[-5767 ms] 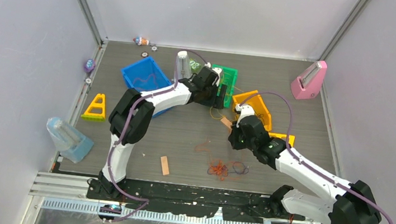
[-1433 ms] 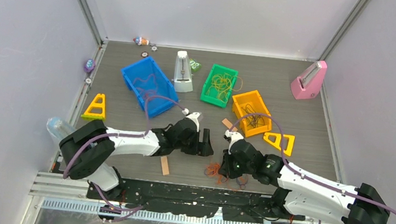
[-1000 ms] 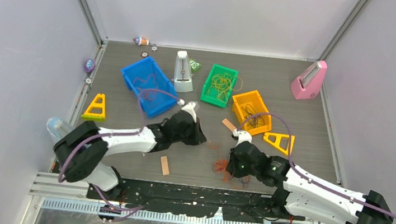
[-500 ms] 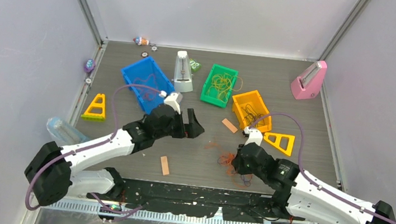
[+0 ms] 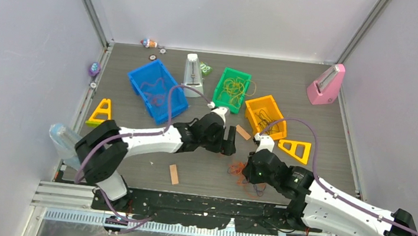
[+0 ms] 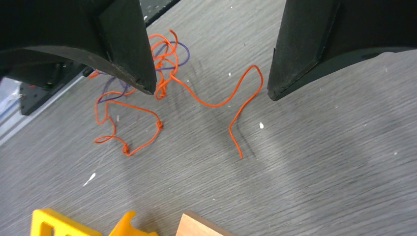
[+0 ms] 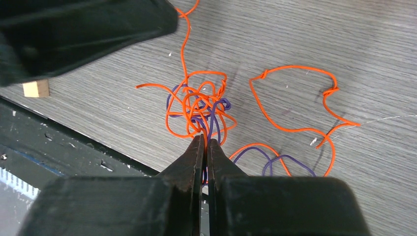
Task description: Untangle the cables
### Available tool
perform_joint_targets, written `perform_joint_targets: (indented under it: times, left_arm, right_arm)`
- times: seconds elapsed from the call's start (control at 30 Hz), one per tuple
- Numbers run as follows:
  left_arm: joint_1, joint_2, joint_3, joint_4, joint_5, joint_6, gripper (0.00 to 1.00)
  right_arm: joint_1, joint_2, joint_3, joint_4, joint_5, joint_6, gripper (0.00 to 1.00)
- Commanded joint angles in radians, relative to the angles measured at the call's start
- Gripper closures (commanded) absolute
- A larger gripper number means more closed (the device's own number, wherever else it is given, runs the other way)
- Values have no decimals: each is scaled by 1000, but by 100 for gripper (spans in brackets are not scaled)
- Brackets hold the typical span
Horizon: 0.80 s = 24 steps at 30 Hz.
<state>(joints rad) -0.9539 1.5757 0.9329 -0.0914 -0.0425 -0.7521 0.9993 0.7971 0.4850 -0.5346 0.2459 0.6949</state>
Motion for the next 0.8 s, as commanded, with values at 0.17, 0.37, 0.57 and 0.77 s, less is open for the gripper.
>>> perform_joint_targets:
  times: [0.17,0.37,0.57,0.77]
  left_arm:
    - [-11,137,65,-44,138,74,20]
    - [-15,129,-13,75,171,43,71]
    - [9,62,-64,109,112,44,100]
    - [129,-128,-198,97,131,65,100]
  right_arm:
    - [1,-19,53,42,4,-17,95]
    - [1,-2,51,44,0,-17,95]
    - [1,-11,43,35,4,-12,95]
    - [1,-49,25,-24,64,22,91]
